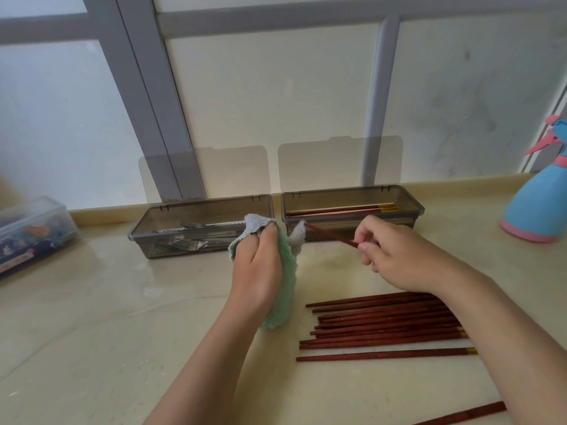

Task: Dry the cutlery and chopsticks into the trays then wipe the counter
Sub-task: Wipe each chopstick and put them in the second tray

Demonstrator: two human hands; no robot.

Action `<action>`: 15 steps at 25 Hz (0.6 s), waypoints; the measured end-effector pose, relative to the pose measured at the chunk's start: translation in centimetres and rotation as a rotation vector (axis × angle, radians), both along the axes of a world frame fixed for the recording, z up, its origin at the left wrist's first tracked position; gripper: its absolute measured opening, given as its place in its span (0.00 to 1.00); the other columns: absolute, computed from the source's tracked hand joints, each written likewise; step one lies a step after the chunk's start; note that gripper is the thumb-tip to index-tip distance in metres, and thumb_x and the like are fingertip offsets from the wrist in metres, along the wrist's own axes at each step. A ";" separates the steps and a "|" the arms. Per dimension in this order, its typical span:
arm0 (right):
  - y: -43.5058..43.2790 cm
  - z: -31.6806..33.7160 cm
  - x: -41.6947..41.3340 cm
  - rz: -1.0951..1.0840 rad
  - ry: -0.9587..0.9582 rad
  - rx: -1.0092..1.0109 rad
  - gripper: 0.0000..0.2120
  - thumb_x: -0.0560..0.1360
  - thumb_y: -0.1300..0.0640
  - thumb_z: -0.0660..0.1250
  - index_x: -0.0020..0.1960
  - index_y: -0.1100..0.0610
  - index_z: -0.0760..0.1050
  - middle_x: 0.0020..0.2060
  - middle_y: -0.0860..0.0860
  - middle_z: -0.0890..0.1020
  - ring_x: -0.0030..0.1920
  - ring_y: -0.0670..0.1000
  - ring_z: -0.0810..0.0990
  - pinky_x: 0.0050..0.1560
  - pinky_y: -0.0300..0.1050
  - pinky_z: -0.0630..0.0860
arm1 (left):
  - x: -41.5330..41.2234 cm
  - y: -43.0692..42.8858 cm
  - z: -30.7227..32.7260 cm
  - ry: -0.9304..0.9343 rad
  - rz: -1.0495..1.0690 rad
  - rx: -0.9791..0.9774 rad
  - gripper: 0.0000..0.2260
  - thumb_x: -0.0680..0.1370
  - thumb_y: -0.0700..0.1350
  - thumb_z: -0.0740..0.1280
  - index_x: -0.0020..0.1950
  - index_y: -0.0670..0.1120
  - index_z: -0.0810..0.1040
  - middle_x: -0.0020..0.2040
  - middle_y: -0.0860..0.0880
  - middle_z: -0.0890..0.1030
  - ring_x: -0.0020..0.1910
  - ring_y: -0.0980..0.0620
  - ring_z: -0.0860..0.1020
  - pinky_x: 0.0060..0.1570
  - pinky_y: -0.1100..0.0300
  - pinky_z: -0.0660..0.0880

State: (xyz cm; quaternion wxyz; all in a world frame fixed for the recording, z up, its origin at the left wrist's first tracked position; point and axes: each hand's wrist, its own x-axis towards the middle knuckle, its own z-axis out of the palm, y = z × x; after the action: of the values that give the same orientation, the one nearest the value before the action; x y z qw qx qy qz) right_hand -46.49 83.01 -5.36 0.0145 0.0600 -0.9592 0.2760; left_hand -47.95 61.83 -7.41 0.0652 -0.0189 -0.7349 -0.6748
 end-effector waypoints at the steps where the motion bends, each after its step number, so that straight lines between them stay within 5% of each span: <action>1: -0.3 0.1 0.1 0.011 0.062 -0.070 0.07 0.84 0.56 0.58 0.50 0.45 0.70 0.43 0.46 0.81 0.41 0.43 0.79 0.45 0.45 0.78 | 0.1 0.1 0.1 -0.010 -0.021 0.009 0.19 0.84 0.49 0.56 0.43 0.39 0.78 0.34 0.52 0.81 0.35 0.52 0.78 0.35 0.58 0.76; 4: -1.7 0.1 0.8 0.109 0.115 -0.133 0.08 0.83 0.57 0.60 0.50 0.45 0.70 0.41 0.47 0.81 0.38 0.41 0.78 0.40 0.41 0.75 | 0.5 0.3 0.1 -0.017 -0.064 -0.014 0.21 0.85 0.51 0.55 0.43 0.37 0.76 0.35 0.48 0.78 0.33 0.54 0.76 0.35 0.60 0.74; 9: -3.8 -0.6 1.4 0.217 0.183 -0.200 0.07 0.82 0.59 0.63 0.49 0.48 0.71 0.40 0.46 0.81 0.41 0.47 0.80 0.45 0.53 0.79 | 0.6 0.7 0.0 0.060 -0.078 -0.100 0.23 0.85 0.52 0.53 0.44 0.34 0.74 0.36 0.45 0.74 0.35 0.52 0.72 0.38 0.54 0.70; 15: -4.7 -1.8 1.4 0.259 0.279 -0.290 0.04 0.82 0.60 0.63 0.49 0.52 0.72 0.39 0.49 0.81 0.41 0.51 0.80 0.42 0.57 0.78 | 1.2 1.0 0.1 0.145 -0.127 -0.103 0.23 0.86 0.49 0.52 0.33 0.44 0.69 0.26 0.54 0.69 0.27 0.57 0.68 0.30 0.63 0.66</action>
State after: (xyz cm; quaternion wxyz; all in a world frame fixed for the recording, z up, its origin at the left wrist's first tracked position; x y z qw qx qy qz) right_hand -45.11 78.30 -7.13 0.1197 0.2175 -0.8826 0.3993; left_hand -46.80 62.83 -7.26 0.0745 -0.1176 -0.7593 -0.6357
